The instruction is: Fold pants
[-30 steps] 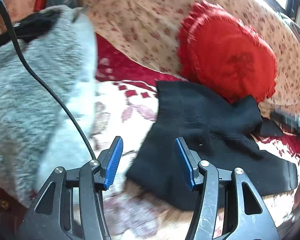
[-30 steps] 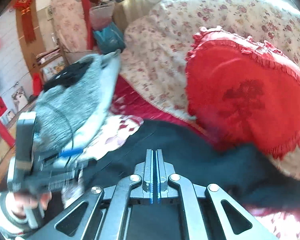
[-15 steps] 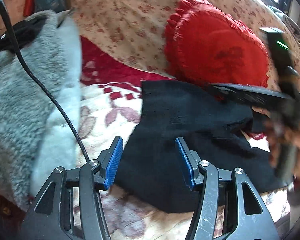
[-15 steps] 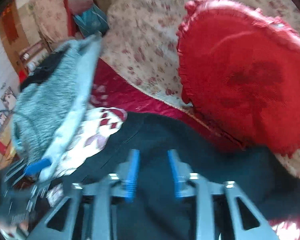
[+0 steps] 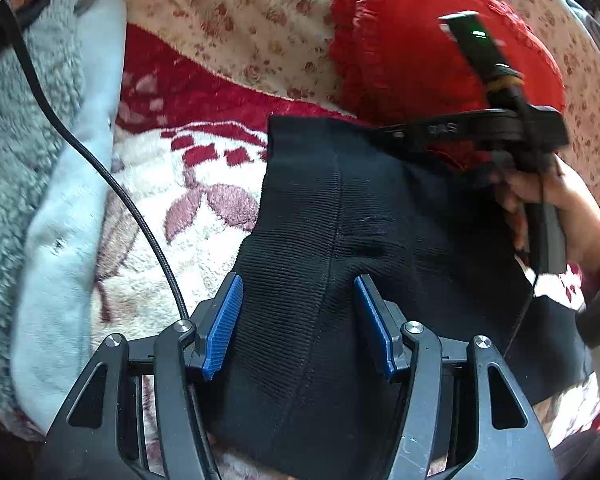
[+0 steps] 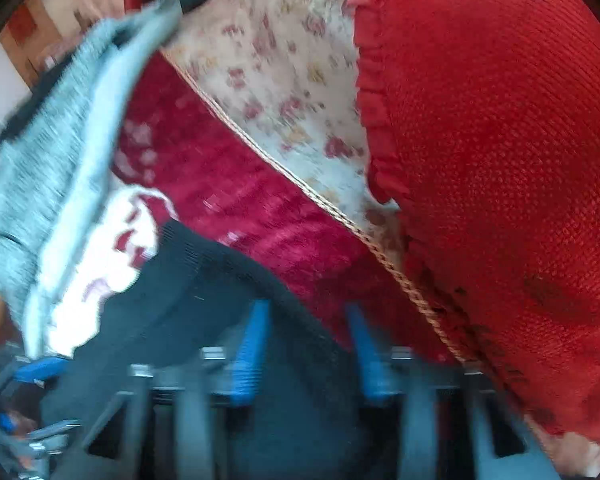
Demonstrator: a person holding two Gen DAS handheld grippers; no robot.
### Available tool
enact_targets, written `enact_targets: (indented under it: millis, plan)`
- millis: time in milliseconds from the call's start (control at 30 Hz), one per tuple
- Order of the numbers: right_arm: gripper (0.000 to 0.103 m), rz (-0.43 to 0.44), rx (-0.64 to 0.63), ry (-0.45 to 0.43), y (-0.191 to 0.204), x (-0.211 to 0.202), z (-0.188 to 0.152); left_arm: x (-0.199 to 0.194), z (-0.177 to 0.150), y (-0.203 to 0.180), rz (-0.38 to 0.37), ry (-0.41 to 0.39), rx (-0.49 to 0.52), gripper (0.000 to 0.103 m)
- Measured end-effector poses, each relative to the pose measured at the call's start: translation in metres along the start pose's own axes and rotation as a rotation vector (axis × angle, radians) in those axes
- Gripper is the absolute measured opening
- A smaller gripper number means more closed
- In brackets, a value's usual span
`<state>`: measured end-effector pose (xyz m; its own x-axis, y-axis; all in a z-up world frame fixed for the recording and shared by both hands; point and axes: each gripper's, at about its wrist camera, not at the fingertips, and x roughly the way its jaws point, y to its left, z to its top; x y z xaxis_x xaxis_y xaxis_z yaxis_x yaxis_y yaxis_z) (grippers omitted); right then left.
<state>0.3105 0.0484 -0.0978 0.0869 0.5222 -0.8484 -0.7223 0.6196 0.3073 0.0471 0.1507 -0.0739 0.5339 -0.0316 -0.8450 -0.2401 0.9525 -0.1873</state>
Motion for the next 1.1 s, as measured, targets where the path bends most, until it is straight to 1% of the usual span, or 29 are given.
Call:
enact_targets:
  millis: [33,133,200,233,300,333,367,400,433,500,567,600,667,700,733,833,867,900,933,967,1000,1033,1067,1100]
  plan:
    - [0.007,0.008,-0.002,-0.015,0.001,-0.004,-0.003,0.000,0.000,0.001,0.002,-0.001,-0.007,0.062]
    - [0.006,-0.059,-0.076,-0.067,0.023,-0.026,-0.017,-0.003,-0.001,0.003,-0.001,-0.006,-0.014,0.062]
    - [0.006,-0.063,-0.087,-0.113,0.038,-0.047,-0.023,-0.009,-0.002,0.005,0.002,-0.008,-0.021,0.062]
    - [0.005,-0.054,-0.084,-0.152,0.047,-0.067,-0.032,-0.017,-0.002,0.007,0.002,-0.020,-0.027,0.062]
    - [0.005,-0.048,-0.095,-0.209,0.066,-0.099,-0.049,-0.036,-0.004,0.016,0.006,-0.056,-0.048,0.062]
    - [0.005,-0.055,-0.102,-0.251,0.080,-0.120,-0.067,-0.047,-0.005,0.023,0.008,-0.075,-0.060,0.062]
    - [0.005,-0.044,-0.094,-0.281,0.090,-0.136,-0.082,-0.060,-0.008,0.031,0.011,-0.098,-0.075,0.062]
    - [0.005,-0.031,-0.080,-0.300,0.096,-0.145,-0.093,-0.068,-0.009,0.036,0.017,-0.110,-0.084,0.062]
    - [0.005,-0.009,-0.058,-0.324,0.106,-0.156,-0.112,-0.079,-0.011,0.044,0.029,-0.125,-0.095,0.062]
    - [0.005,0.023,-0.027,-0.341,0.122,-0.163,-0.137,-0.098,-0.015,0.056,0.055,-0.151,-0.108,0.062]
    - [0.005,0.052,-0.006,-0.347,0.148,-0.159,-0.165,-0.110,-0.017,0.062,0.069,-0.175,-0.116,0.062]
    - [0.005,0.050,-0.010,-0.343,0.160,-0.153,-0.173,-0.118,-0.018,0.063,0.068,-0.189,-0.120,0.062]
    - [0.005,0.080,0.014,-0.324,0.178,-0.139,-0.187,-0.127,-0.019,0.062,0.064,-0.210,-0.121,0.062]
    - [0.005,0.089,0.029,-0.300,0.186,-0.127,-0.192,-0.130,-0.020,0.058,0.062,-0.215,-0.115,0.062]
    - [0.005,0.078,0.039,-0.276,0.193,-0.113,-0.197,-0.130,-0.021,0.052,0.058,-0.214,-0.101,0.062]
    - [0.006,0.064,0.106,-0.221,0.190,-0.078,-0.208,-0.123,-0.024,0.032,0.036,-0.192,-0.053,0.062]
    - [0.006,0.077,0.136,-0.184,0.185,-0.071,-0.210,-0.119,-0.026,0.023,0.031,-0.185,-0.035,0.062]
    - [0.009,0.108,0.164,-0.170,0.181,-0.072,-0.213,-0.115,-0.028,0.016,0.028,-0.179,-0.017,0.062]
    - [0.015,0.142,0.183,-0.191,0.177,-0.083,-0.220,-0.108,-0.030,0.009,0.023,-0.169,-0.001,0.062]
    - [0.020,0.145,0.189,-0.213,0.172,-0.092,-0.224,-0.103,-0.032,0.004,0.017,-0.157,0.009,0.062]
    - [0.035,0.116,0.201,-0.238,0.166,-0.105,-0.231,-0.094,-0.033,-0.002,0.012,-0.136,0.021,0.062]
    - [0.040,0.075,0.228,-0.260,0.158,-0.119,-0.241,-0.083,-0.033,-0.009,0.008,-0.110,0.035,0.062]
    - [0.040,0.053,0.261,-0.279,0.147,-0.132,-0.252,-0.076,-0.035,-0.014,0.008,-0.098,0.043,0.062]
    - [0.040,0.032,0.328,-0.305,0.126,-0.150,-0.270,-0.070,-0.037,-0.018,0.010,-0.085,0.054,0.062]
